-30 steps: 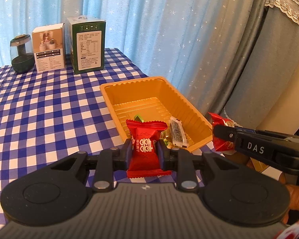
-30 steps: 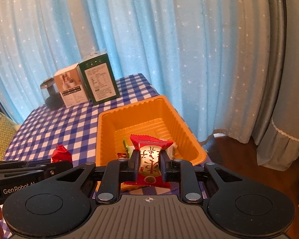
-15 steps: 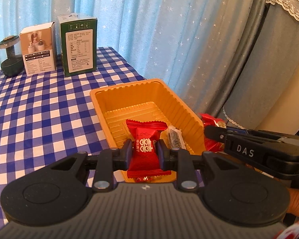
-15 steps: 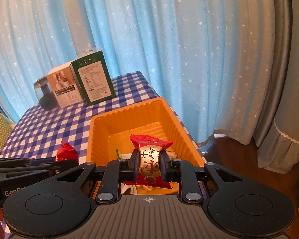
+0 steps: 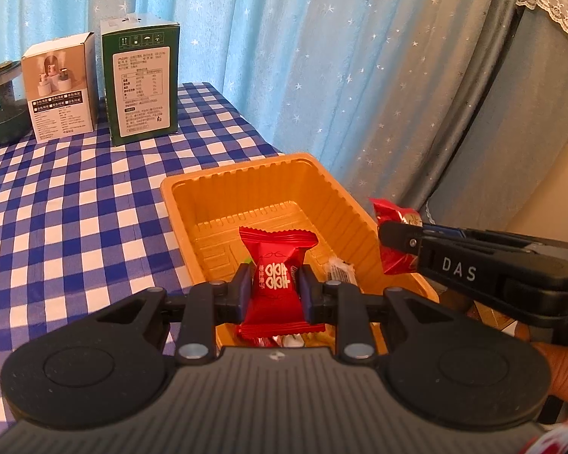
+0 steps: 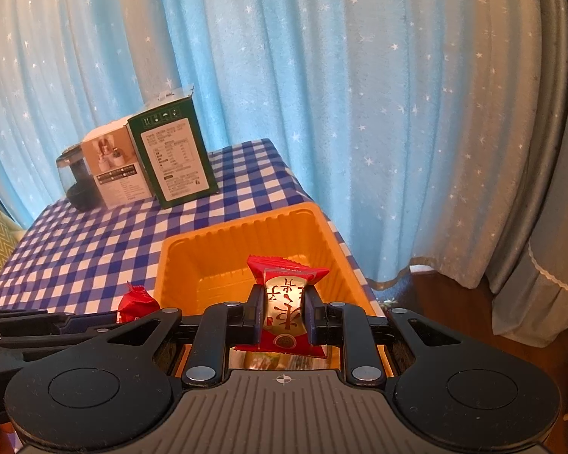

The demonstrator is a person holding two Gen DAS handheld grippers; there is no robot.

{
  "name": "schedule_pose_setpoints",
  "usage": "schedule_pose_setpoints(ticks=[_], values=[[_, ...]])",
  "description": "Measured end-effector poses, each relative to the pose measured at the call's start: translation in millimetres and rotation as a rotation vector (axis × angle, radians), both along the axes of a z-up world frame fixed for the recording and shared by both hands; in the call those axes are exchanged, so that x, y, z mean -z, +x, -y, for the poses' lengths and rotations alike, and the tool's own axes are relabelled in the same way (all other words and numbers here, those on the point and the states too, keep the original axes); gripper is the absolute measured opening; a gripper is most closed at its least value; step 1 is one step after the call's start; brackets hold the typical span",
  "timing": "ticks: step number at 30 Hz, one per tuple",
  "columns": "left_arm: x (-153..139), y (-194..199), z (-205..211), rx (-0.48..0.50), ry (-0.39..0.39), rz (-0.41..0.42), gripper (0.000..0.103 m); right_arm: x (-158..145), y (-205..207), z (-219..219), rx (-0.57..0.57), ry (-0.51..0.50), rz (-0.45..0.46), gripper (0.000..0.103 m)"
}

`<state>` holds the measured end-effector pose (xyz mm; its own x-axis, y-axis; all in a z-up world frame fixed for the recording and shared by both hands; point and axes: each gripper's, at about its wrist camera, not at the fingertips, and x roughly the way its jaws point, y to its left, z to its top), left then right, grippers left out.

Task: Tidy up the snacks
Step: 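Lower into the tray and open the left tool while the right releases its red packet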

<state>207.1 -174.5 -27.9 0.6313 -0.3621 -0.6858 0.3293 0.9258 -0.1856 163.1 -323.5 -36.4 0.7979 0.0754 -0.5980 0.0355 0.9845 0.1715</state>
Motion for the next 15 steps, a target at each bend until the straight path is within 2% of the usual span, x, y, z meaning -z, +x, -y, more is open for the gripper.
schedule_pose_setpoints(ticks=[15], values=[[17, 45, 12, 0.008, 0.021, -0.012, 0.024, 14, 46, -1, -0.033, -0.023, -0.032, 0.022]])
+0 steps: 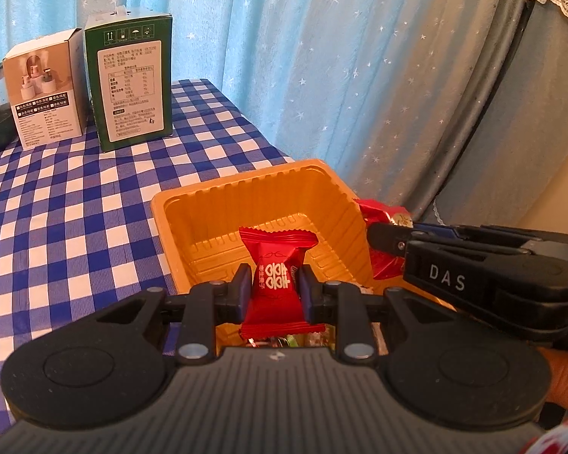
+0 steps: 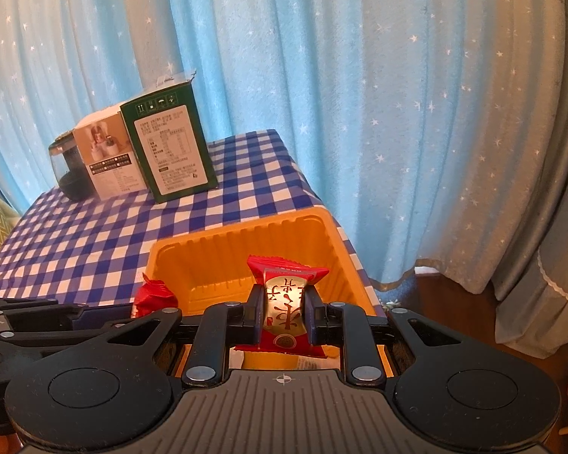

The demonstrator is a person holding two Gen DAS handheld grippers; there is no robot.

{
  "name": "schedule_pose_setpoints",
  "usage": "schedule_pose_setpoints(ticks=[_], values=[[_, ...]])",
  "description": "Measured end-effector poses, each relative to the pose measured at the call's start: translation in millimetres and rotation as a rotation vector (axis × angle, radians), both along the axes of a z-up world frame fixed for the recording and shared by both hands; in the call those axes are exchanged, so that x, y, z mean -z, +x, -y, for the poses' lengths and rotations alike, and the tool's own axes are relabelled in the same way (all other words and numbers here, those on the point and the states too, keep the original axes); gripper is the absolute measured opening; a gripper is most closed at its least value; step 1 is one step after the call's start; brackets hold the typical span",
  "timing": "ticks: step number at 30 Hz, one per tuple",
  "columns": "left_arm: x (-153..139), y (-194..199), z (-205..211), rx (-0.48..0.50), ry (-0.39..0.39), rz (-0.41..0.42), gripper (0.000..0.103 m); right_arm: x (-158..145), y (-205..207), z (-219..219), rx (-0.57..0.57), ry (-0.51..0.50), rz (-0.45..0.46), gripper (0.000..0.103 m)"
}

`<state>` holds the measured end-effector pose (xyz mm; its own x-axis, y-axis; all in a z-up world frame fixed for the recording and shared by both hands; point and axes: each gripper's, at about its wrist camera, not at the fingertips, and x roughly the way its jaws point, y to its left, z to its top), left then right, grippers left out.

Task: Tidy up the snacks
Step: 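Lower into the tray and open the left tool while the right releases its red packet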

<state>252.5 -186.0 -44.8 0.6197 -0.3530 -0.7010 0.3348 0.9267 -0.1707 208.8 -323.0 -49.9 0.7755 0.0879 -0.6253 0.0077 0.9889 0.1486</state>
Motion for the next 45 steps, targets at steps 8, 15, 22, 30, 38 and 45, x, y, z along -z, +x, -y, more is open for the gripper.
schedule_pose_setpoints(ticks=[8, 15, 22, 30, 38, 45], values=[[6, 23, -2, -0.002, -0.002, -0.011, 0.024, 5, 13, 2, 0.004, -0.003, -0.01, 0.022], [12, 36, -3, 0.003, -0.007, -0.017, 0.024, 11, 19, 4, 0.014, -0.003, -0.026, 0.022], [18, 45, -2, 0.028, -0.025, -0.026, 0.028, 13, 19, 6, 0.021, 0.0, -0.033, 0.022], [13, 39, -13, -0.003, -0.003, -0.007, 0.03, 12, 16, 8, 0.027, 0.006, -0.034, 0.022], [14, 21, -25, -0.01, 0.025, -0.007, 0.033, 8, 14, -1, 0.008, 0.025, -0.032, 0.022], [16, 14, -31, -0.02, 0.021, -0.013, 0.035, 7, 16, -7, -0.008, 0.031, -0.042, 0.022]])
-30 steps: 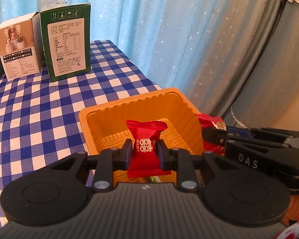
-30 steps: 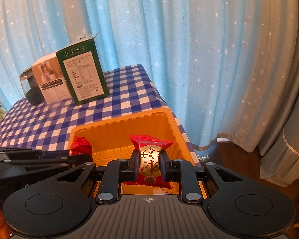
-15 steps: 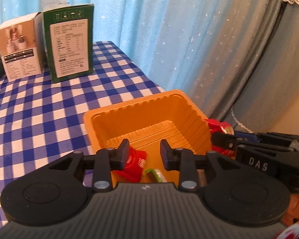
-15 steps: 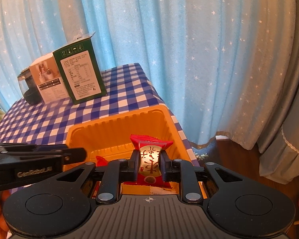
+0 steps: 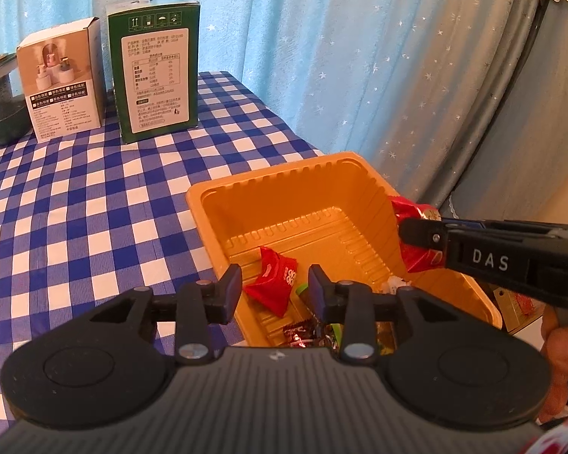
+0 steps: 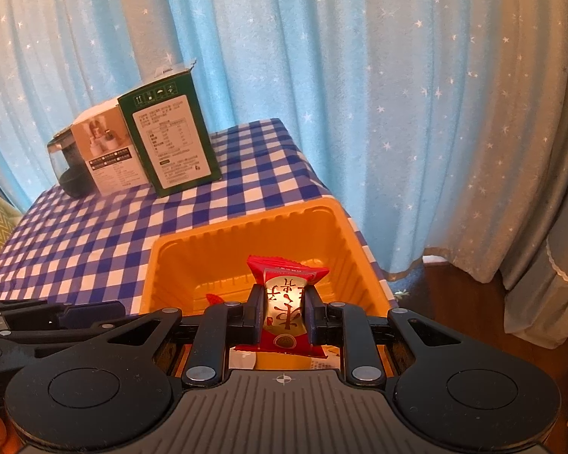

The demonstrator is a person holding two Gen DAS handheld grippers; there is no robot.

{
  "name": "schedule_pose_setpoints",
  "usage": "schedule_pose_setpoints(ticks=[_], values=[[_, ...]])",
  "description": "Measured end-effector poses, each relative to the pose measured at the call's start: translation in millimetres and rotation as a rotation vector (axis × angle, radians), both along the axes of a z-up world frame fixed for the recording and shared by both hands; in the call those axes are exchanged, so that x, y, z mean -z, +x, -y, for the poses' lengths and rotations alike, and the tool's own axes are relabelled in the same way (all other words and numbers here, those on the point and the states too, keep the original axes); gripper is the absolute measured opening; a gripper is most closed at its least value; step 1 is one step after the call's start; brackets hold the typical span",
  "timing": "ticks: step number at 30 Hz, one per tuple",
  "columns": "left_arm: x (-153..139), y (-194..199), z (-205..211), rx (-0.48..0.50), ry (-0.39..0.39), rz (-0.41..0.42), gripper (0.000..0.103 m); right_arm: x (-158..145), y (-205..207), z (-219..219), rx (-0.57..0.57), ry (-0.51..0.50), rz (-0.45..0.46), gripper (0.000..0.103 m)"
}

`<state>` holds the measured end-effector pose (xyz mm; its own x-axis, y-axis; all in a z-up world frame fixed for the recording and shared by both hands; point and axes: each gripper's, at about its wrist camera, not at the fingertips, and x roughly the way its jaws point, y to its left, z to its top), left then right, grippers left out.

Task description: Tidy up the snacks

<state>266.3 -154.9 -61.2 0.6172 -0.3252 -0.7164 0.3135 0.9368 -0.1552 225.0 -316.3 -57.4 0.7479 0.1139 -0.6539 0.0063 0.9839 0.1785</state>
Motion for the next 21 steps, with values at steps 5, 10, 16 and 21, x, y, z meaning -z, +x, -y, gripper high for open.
schedule_pose_setpoints(ticks=[5, 10, 16, 21], values=[[2, -2, -3, -0.003, -0.002, -0.006, 0.035, 4, 4, -4, -0.015, 0.003, -0.019, 0.022], [1, -5, -5, -0.004, 0.01, 0.001, 0.04, 4, 12, -5, -0.052, 0.033, -0.015, 0.024], [-4, -16, -15, -0.015, 0.007, 0.011, 0.05, -4, 1, 8, 0.007, 0.086, 0.017, 0.047], [-9, -33, -22, -0.038, -0.004, 0.018, 0.064, -9, -21, 18, 0.048, 0.09, 0.006, 0.047]])
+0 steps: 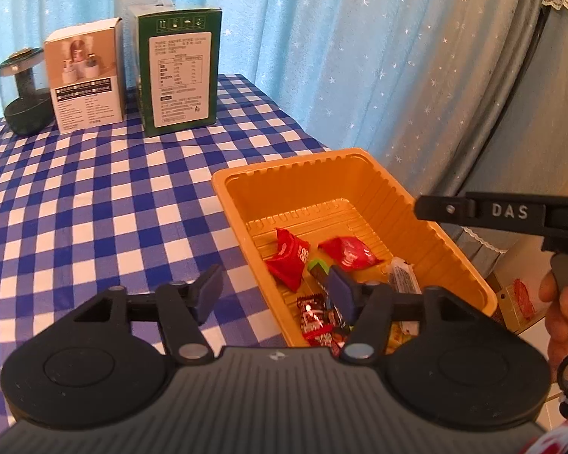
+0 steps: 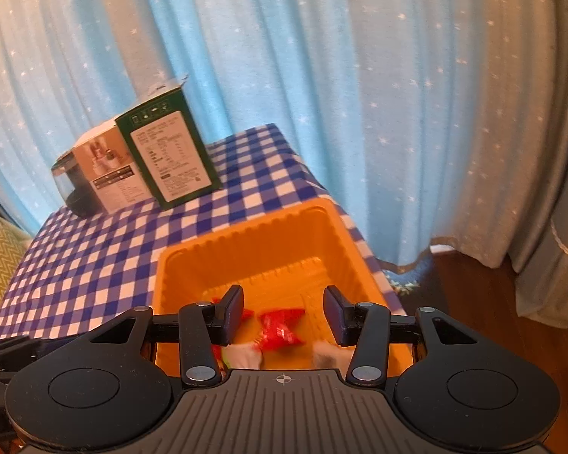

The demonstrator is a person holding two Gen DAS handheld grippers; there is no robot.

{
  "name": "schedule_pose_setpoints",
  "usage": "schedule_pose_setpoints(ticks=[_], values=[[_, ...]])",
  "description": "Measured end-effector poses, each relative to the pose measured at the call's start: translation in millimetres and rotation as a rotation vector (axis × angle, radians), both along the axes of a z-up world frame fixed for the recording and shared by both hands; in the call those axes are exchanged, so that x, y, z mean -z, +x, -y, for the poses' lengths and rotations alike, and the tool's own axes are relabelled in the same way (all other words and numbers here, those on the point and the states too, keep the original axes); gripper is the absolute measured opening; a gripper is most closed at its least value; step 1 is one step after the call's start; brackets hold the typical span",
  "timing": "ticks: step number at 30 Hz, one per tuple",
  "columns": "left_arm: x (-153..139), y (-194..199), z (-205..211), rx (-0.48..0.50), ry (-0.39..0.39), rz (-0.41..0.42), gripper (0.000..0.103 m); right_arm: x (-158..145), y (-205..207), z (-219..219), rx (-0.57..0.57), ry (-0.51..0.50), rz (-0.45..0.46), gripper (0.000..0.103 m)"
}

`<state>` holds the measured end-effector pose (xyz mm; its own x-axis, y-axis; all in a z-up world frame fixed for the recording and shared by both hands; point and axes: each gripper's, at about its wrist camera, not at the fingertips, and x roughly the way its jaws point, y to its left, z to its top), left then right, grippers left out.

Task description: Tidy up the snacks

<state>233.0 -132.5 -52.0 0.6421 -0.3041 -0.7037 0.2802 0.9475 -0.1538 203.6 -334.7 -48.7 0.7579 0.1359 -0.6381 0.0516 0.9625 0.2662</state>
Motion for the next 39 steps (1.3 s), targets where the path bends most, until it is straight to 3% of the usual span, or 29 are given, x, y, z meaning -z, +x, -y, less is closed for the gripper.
schedule_pose_setpoints(ticks=[8, 16, 27, 39], values=[[-16, -39, -9, -0.039, -0.002, 0.029, 0.089, -11, -46, 4, 0.028, 0.014, -0.013, 0.05], [-36, -87, -19, -0.085, -0.001, 0.063, 0.103, -33, -96, -7, 0.009, 0.006, 0.007, 0.065], [-54, -145, -38, -0.118, -0.001, 0.082, 0.103, -52, -151, -29, -0.037, -0.005, 0.023, 0.092], [-69, -202, -63, -0.186, -0.022, 0.065, 0.103, -61, -206, -54, -0.067, -0.086, 0.037, 0.092]])
